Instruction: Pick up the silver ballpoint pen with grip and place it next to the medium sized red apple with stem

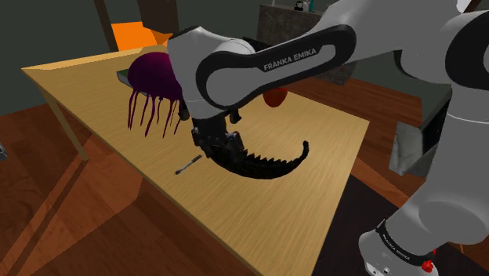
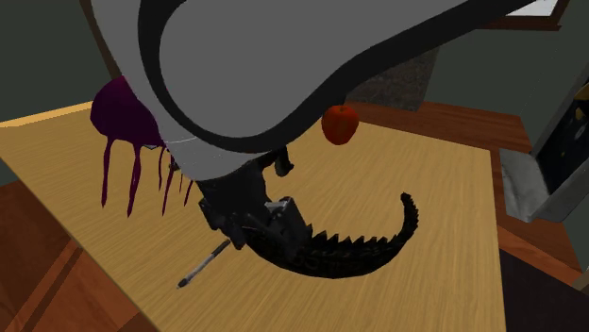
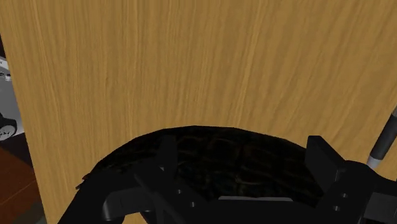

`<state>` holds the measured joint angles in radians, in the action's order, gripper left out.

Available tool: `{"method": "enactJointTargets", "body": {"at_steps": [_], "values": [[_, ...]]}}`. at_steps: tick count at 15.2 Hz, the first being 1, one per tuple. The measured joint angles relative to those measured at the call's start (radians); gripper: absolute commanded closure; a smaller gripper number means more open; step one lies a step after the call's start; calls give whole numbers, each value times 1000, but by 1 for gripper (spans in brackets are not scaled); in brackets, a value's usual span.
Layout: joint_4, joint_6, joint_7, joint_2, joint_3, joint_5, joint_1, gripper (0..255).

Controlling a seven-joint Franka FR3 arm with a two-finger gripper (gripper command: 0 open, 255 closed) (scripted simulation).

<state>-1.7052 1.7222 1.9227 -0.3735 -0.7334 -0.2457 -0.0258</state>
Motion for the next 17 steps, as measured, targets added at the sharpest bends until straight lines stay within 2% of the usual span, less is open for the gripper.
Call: {"method": "enactJointTargets", "body": {"at_steps": [2, 4, 11, 17], "values": [[97, 147, 73, -120, 34, -61, -49, 0], [199, 193, 128, -203, 61, -96, -98, 0], [182, 284, 167, -258, 85, -128, -118, 0], [178, 297, 170, -268, 89, -133, -121, 0]]}}
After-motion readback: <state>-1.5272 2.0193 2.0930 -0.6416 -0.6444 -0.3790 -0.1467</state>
